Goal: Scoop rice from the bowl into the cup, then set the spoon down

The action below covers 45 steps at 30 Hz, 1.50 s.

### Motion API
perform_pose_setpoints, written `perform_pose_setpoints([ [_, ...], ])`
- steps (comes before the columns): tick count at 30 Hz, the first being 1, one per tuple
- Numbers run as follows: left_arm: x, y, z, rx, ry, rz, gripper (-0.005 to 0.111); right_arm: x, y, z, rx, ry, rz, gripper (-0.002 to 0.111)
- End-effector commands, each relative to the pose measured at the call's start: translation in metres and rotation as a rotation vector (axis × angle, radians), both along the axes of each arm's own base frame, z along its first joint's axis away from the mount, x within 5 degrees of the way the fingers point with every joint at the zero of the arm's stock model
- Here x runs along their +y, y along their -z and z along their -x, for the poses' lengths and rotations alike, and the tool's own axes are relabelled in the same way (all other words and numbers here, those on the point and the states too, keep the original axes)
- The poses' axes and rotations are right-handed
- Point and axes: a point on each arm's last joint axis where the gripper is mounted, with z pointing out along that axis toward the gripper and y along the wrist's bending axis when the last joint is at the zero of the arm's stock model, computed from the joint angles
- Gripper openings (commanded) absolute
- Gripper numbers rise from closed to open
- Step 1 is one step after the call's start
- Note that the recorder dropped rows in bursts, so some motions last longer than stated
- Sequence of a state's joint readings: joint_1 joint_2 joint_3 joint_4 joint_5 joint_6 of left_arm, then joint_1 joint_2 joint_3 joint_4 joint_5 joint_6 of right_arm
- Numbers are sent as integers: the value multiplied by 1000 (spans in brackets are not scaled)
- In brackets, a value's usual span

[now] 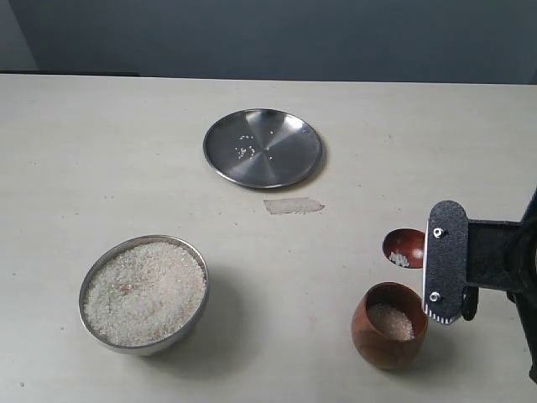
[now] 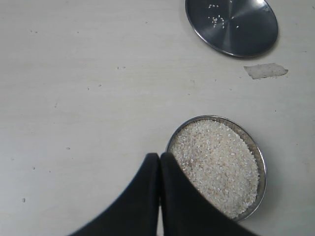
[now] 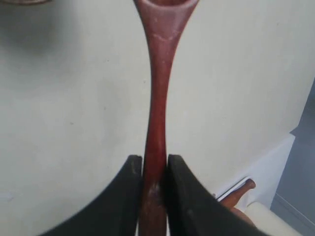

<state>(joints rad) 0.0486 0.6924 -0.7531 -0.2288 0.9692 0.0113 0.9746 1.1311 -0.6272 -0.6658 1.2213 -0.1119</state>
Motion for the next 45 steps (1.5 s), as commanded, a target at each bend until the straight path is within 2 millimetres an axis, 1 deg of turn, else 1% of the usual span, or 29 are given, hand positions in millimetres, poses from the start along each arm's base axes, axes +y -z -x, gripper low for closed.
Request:
perform_pose_setpoints([
  [1,0,-2,0,-8,-3,-4,0,0,2,2,11,11,-8,-1],
  [9,0,-2,0,-8,-3,-4,0,1,2,2,18,15,-13,-1],
  [13,0,-2,0,-8,-3,-4,0,2,5,7,80,10,-29,-1],
  [21,0,-2,0,-8,-3,-4,0,4,8,11,130,17,-51,-1],
  [36,0,-2,0,-8,-3,-4,0,3,7,11,127,18,-55,-1],
  [38,0,-2,0,-8,-3,-4,0,0,4,14,113,16,-77,-1],
  [43,0,-2,0,-8,-3,-4,0,-19,12,26,110,18,-82,-1],
  [45,0,-2,0,-8,-3,-4,0,-23,11,28,91,14,-92,-1],
])
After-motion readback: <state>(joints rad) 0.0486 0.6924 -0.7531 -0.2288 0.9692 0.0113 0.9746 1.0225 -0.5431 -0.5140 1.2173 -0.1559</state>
